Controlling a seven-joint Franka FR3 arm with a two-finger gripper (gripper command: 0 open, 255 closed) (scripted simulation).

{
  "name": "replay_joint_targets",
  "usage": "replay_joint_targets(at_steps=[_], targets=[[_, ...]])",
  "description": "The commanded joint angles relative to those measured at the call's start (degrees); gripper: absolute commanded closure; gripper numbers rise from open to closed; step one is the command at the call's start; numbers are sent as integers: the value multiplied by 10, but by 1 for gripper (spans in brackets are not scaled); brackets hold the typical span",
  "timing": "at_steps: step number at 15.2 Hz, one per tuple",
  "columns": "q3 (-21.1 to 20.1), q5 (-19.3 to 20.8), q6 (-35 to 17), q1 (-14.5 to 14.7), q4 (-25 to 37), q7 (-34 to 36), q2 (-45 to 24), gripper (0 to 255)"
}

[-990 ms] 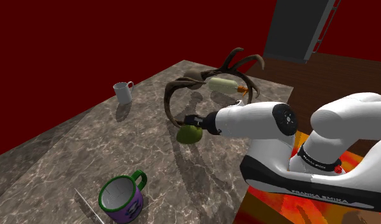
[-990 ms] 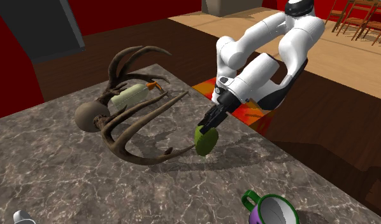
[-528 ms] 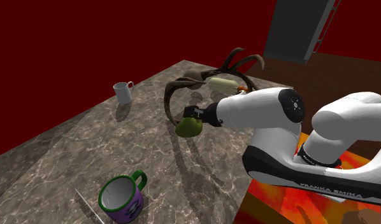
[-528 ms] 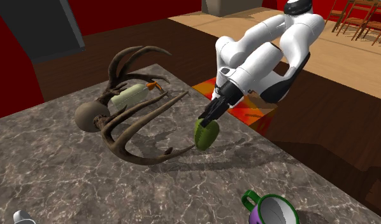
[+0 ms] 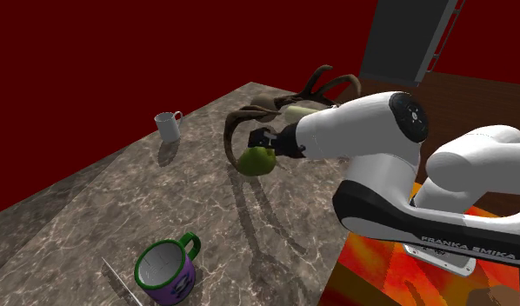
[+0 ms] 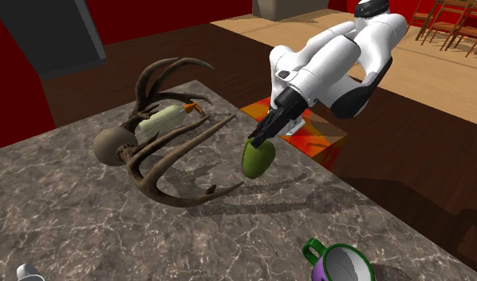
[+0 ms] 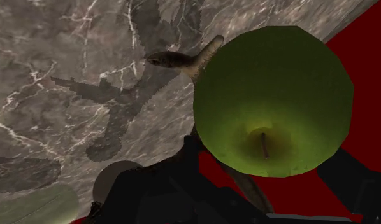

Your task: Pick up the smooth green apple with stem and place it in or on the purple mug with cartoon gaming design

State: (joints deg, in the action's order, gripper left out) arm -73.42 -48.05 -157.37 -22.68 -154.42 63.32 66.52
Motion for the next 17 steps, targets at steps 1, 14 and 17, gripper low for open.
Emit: replay_joint_targets(at_steps=[1,14,17], targets=[[19,10,17,4,5,-3,8,255],[10,64,133,-57,159,79,44,255],[-7,76,165,-88,224,115,51,255]])
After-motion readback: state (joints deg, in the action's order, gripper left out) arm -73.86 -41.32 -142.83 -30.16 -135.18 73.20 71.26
